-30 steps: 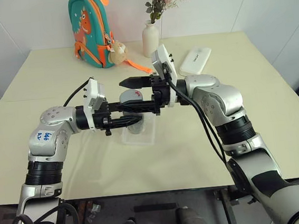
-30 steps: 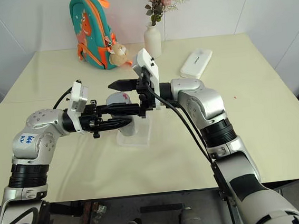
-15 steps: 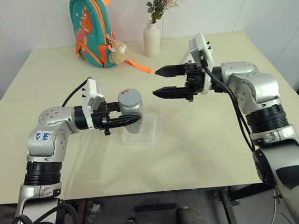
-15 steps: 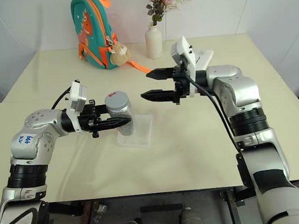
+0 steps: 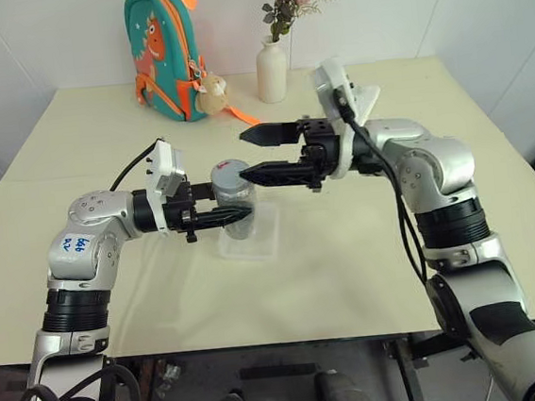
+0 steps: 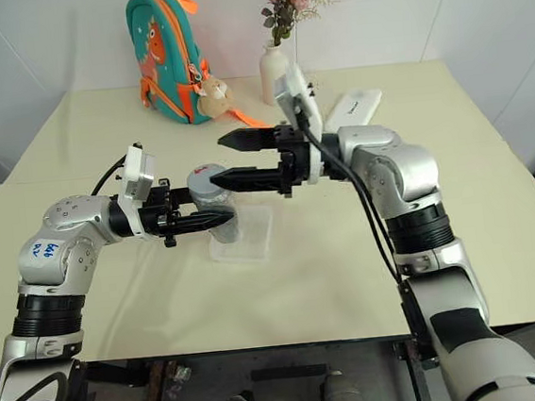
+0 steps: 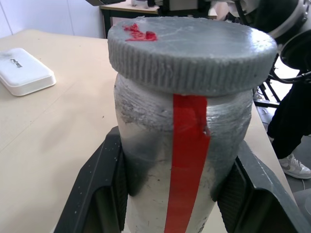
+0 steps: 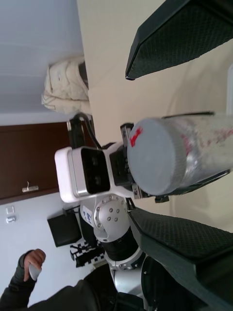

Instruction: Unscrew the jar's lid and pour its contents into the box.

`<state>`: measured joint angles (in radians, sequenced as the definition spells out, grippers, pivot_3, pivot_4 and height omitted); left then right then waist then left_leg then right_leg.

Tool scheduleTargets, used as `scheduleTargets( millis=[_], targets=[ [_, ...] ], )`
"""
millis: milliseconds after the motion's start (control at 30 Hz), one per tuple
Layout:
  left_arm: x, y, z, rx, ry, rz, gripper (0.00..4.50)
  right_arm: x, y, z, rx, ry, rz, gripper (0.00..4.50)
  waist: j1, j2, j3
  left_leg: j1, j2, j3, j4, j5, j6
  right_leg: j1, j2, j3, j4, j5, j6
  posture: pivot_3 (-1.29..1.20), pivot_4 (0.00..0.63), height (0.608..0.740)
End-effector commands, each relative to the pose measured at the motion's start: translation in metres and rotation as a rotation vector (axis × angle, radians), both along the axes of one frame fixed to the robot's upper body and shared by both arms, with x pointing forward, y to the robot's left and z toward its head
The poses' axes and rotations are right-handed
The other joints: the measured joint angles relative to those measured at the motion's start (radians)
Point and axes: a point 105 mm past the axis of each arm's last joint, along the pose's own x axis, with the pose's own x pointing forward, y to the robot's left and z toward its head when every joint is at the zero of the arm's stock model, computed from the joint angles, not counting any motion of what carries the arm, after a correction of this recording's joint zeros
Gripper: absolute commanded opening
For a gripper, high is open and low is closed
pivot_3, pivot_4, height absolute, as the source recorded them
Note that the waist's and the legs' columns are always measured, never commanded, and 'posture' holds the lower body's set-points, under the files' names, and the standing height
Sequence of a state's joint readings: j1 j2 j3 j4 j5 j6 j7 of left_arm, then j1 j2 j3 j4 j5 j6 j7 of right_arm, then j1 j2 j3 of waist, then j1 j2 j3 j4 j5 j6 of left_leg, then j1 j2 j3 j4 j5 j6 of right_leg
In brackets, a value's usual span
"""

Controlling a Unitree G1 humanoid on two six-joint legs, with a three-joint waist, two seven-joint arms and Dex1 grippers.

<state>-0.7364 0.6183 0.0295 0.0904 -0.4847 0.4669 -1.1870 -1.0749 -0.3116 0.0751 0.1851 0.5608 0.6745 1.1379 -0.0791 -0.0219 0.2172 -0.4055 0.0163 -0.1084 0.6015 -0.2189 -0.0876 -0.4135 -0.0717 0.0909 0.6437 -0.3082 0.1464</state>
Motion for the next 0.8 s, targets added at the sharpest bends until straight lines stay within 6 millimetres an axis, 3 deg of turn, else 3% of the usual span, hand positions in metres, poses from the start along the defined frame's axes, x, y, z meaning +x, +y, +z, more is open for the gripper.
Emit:
scheduleTargets(
  millis=[33,467,800],
  targets=[
    [-0.006,-0.003,0.009,-0.019,-0.045,-0.017,1.93,-0.004,0.009,0.006,0.006,-0.060,0.001,4.47,0.000,0.000,0.000,0.000,0.000,0.000,0.000,0.000,0.000,0.000,0.000,0.000,0.000,0.000,0.000,0.00,0.150,0.740],
    [-0.006,-0.008,0.008,-0.021,-0.042,-0.031,1.93,-0.002,0.027,0.002,-0.019,-0.091,0.022,4.47,-0.003,0.000,0.000,0.000,0.000,0.000,0.000,0.000,0.000,0.000,0.000,0.000,0.000,0.000,0.000,0.00,0.150,0.740],
    [-0.005,-0.006,0.009,-0.022,-0.047,-0.021,1.93,0.010,0.007,0.001,-0.032,-0.096,-0.040,4.47,-0.002,0.000,0.000,0.000,0.000,0.000,0.000,0.000,0.000,0.000,0.000,0.000,0.000,0.000,0.000,0.00,0.150,0.740]
  ],
)
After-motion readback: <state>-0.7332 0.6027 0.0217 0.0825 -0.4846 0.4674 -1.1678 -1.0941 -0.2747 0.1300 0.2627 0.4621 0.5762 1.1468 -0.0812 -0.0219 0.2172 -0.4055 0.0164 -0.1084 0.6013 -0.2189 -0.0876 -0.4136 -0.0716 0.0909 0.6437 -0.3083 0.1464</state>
